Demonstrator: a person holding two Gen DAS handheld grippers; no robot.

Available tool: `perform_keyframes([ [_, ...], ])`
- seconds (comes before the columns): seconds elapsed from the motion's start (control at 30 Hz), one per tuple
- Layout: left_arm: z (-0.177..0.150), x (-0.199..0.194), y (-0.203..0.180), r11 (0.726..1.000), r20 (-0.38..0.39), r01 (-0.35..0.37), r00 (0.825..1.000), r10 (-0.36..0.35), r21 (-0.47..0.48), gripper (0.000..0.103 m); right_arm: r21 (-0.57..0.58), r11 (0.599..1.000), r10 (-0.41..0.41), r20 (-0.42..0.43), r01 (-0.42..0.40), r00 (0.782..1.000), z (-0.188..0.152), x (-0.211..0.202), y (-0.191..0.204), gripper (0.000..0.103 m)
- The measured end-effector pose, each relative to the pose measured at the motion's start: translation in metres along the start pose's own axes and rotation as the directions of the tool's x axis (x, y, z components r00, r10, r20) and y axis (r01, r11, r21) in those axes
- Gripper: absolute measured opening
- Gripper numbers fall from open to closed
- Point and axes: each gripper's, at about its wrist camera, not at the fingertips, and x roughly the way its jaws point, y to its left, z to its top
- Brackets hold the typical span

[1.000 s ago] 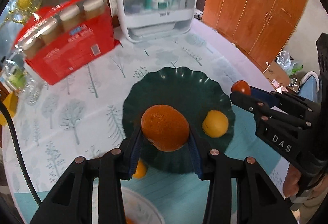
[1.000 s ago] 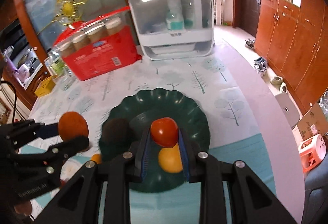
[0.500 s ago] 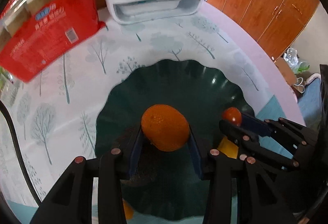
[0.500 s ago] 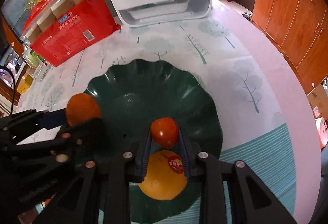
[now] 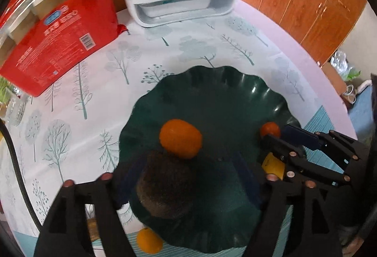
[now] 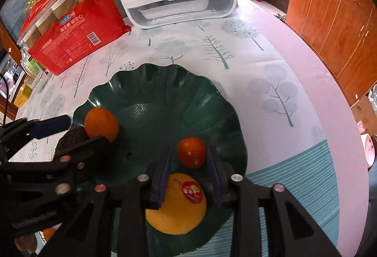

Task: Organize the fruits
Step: 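Carry the orange and tomato onto the green plate and open both tools, then withdraw both open tools from the green plate toward the white plate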

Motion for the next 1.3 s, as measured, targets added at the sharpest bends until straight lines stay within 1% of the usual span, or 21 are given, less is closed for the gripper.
perform_keyframes([
  [0.07, -0.001, -0.007, 0.003, 1.000, 0.012, 0.004, 1.000, -0.004, -0.005, 0.080, -0.003, 1.000, -0.002, 0.011, 0.002, 1.000, 0.000, -0.003, 0.001, 0.047],
  [0.23, -0.006, -0.025, 0.004, 1.000, 0.043, -0.018, 0.999, 0.018, 0.006, 0.081, -0.027, 1.000, -0.001, 0.023, 0.001, 1.000, -0.001, -0.011, 0.011, 0.047],
  [0.53, -0.029, -0.057, 0.015, 1.000, 0.069, -0.006, 0.998, 0.008, -0.026, 0.081, -0.064, 0.998, 0.022, 0.037, -0.020, 0.999, -0.008, -0.032, 0.029, 0.047],
  [0.63, -0.042, -0.073, 0.022, 0.999, 0.095, 0.009, 0.995, -0.004, -0.054, 0.081, -0.066, 0.997, 0.034, 0.041, -0.032, 0.999, -0.013, -0.041, 0.033, 0.047],
  [0.73, -0.053, -0.092, 0.027, 0.997, 0.147, 0.019, 0.989, -0.007, -0.081, 0.081, -0.066, 0.997, 0.054, 0.045, -0.051, 0.998, -0.020, -0.053, 0.037, 0.047],
  [0.77, -0.059, -0.101, 0.028, 0.996, 0.166, 0.015, 0.986, 0.000, -0.089, 0.081, -0.066, 0.996, 0.059, 0.048, -0.056, 0.997, -0.022, -0.058, 0.039, 0.047],
  [0.83, -0.066, -0.113, 0.029, 0.995, 0.177, 0.005, 0.984, 0.012, -0.095, 0.081, -0.067, 0.996, 0.068, 0.055, -0.064, 0.996, -0.027, -0.068, 0.042, 0.047],
  [0.93, -0.077, -0.128, 0.029, 0.996, 0.155, -0.005, 0.988, 0.020, -0.093, 0.081, -0.081, 0.994, 0.084, 0.071, -0.078, 0.994, -0.035, -0.088, 0.048, 0.047],
  [1.0, -0.087, -0.142, 0.031, 0.994, 0.138, -0.038, 0.989, 0.052, -0.103, 0.081, -0.098, 0.992, 0.091, 0.083, -0.083, 0.992, -0.040, -0.102, 0.054, 0.047],
  [1.1, -0.101, -0.162, 0.038, 0.992, 0.145, -0.037, 0.988, 0.054, -0.124, 0.081, -0.138, 0.986, 0.103, 0.099, -0.089, 0.990, -0.046, -0.125, 0.065, 0.047],
  [1.13, -0.106, -0.171, 0.041, 0.990, 0.154, -0.046, 0.986, 0.067, -0.133, 0.082, -0.153, 0.984, 0.108, 0.104, -0.091, 0.989, -0.048, -0.132, 0.069, 0.047],
  [1.23, -0.123, -0.198, 0.054, 0.984, 0.179, -0.078, 0.978, 0.107, -0.160, 0.090, -0.200, 0.974, 0.129, 0.119, -0.104, 0.984, -0.056, -0.154, 0.083, 0.047],
  [1.3, -0.136, -0.214, 0.065, 0.978, 0.181, -0.096, 0.975, 0.131, -0.186, 0.094, -0.228, 0.967, 0.147, 0.124, -0.116, 0.981, -0.062, -0.167, 0.092, 0.047],
])
